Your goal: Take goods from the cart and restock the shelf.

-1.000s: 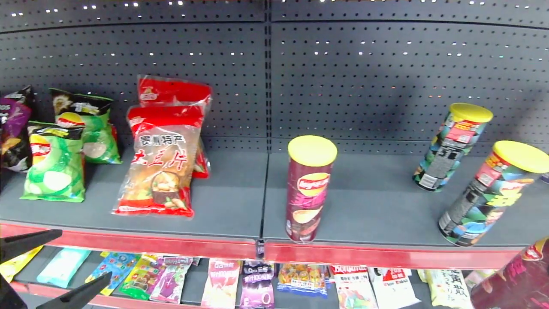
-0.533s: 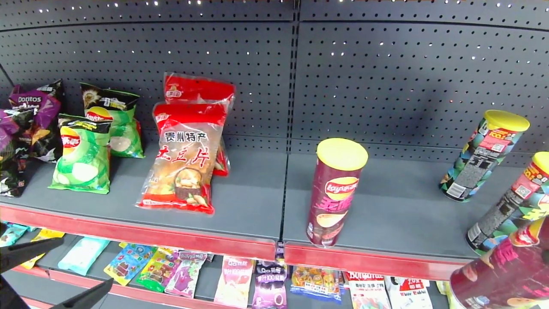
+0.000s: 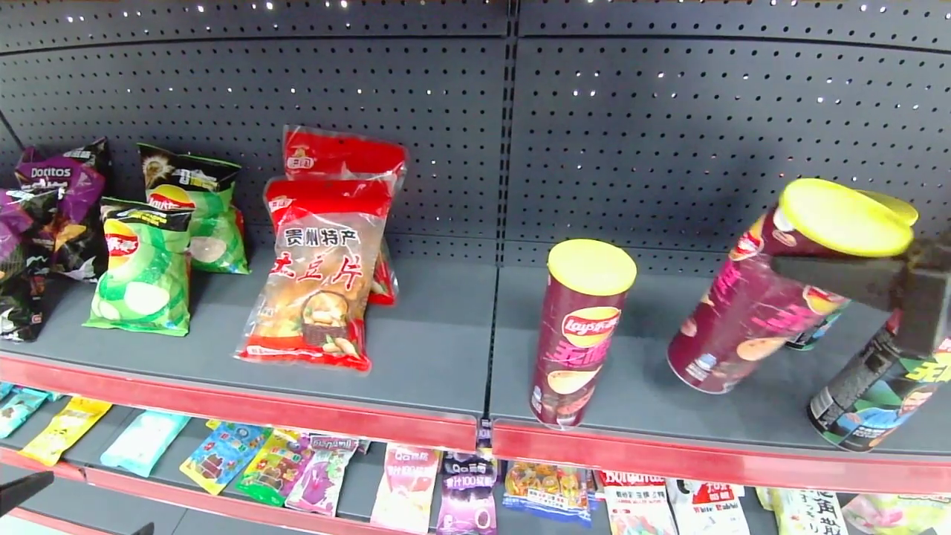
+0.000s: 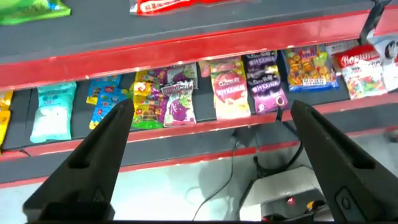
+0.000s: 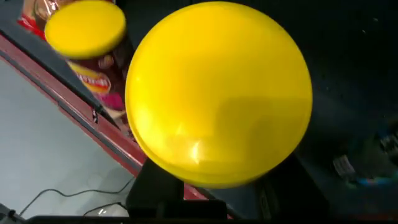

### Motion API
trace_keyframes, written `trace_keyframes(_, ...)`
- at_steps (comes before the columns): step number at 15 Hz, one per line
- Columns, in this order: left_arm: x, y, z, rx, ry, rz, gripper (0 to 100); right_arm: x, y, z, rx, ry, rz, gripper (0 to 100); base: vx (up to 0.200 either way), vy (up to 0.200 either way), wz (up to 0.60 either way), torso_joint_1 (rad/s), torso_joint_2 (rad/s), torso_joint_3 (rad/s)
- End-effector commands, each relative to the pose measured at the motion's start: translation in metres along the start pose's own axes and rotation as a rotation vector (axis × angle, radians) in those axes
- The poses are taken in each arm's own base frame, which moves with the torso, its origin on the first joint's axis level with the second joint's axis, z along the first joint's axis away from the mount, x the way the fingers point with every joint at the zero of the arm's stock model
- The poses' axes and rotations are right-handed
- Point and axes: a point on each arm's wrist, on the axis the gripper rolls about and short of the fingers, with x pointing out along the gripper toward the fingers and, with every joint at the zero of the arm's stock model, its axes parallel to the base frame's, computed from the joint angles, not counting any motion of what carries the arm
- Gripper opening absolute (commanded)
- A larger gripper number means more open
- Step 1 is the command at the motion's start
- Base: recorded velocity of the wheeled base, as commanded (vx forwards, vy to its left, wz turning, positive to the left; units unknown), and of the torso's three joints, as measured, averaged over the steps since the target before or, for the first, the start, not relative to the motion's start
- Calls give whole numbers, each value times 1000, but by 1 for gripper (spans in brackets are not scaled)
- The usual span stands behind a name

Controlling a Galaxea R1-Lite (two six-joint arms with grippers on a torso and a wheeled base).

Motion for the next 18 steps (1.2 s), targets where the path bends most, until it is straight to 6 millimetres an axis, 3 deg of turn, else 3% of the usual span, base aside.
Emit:
trace_keyframes(1, -9, 0, -7, -7, -55, 8, 100, 58, 2, 13, -11, 54, 51, 0, 0, 0, 0, 0, 0, 0)
trace_keyframes(6, -11, 0, -6, -8, -64, 16, 100, 102, -4, 18, -16, -13, 30, 0, 0, 0, 0, 0, 0, 0)
trace_keyframes(18, -12, 1, -5, -7, -73, 21, 100, 155, -7, 18, -11, 39, 39, 0, 0, 0, 0, 0, 0, 0)
